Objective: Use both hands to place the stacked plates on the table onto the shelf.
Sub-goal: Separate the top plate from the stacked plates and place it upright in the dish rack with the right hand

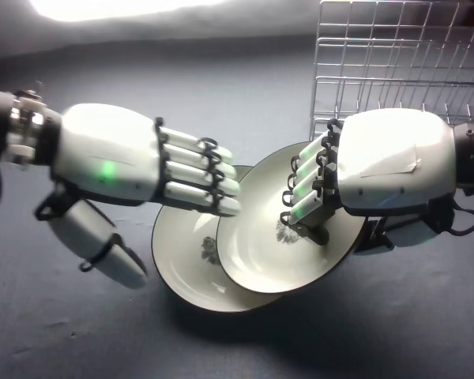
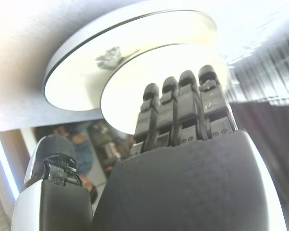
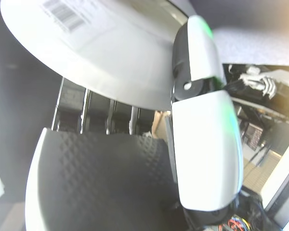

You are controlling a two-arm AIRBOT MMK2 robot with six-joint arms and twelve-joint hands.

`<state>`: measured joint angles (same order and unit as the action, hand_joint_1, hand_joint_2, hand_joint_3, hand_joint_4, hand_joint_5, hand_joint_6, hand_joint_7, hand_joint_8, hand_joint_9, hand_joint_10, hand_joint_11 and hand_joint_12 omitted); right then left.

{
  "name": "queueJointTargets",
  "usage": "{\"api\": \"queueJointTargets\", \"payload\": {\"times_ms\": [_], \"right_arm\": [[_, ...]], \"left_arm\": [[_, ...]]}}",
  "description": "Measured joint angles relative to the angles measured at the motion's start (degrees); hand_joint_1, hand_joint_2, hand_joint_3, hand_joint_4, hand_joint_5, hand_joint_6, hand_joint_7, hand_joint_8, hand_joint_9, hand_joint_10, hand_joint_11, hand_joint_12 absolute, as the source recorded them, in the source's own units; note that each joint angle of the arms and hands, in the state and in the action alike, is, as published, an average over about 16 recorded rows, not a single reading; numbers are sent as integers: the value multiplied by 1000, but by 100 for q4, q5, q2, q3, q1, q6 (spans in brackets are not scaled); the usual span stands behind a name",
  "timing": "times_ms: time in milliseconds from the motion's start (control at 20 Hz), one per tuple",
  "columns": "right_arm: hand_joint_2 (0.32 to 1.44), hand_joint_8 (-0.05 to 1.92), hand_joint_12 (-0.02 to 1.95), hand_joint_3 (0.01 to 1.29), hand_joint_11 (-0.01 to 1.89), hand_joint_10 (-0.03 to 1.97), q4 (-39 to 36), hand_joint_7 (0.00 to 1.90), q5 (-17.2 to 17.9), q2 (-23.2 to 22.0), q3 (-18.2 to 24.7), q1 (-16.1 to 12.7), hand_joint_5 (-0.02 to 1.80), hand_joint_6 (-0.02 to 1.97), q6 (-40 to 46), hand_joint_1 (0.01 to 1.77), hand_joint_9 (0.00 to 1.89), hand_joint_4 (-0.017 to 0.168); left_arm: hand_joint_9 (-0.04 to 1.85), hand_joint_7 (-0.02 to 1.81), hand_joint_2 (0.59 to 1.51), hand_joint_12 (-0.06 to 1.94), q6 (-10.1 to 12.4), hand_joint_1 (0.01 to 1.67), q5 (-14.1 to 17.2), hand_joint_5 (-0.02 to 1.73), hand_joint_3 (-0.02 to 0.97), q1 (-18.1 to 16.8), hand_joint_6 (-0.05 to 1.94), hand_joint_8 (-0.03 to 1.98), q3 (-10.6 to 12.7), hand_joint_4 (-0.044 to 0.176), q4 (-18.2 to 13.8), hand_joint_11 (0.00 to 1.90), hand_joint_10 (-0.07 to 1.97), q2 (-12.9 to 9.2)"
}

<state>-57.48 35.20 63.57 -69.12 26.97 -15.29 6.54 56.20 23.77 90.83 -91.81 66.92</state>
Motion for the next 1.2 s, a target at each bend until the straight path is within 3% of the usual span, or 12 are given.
{"api": "queueJointTargets", "payload": {"times_ms": [300, 700, 950, 1200], "right_arm": [[1019, 884, 1415, 13, 715, 1131, -8, 879, -96, -198, 310, -296, 816, 1105, 7, 1278, 859, 4], [1023, 896, 1386, 12, 721, 1145, 77, 989, -290, -520, 790, -843, 888, 1036, 61, 1330, 937, -1], [1025, 890, 1370, 12, 734, 1119, 231, 1029, -379, -632, 946, -1151, 903, 1013, 107, 1353, 955, -3], [1026, 874, 1343, 12, 752, 1089, 613, 1037, -467, -677, 1007, -1358, 893, 998, 150, 1361, 963, -4]], "left_arm": [[20, 19, 1132, -4, 33, 15, 0, 20, -2, -86, 19, 1, -131, 0, 29, 18, 5, -631], [22, 18, 1135, -5, 44, 15, 5, 19, -2, 35, 19, 1, -214, -1, 59, 21, 6, -1371], [22, 17, 1137, -5, 44, 15, 3, 20, -2, 221, 19, 0, -154, 0, 160, 23, 5, -1625], [22, 15, 1140, -6, 44, 15, -4, 21, -2, 376, 18, 0, -14, 0, 274, 22, 5, -1700]]}}
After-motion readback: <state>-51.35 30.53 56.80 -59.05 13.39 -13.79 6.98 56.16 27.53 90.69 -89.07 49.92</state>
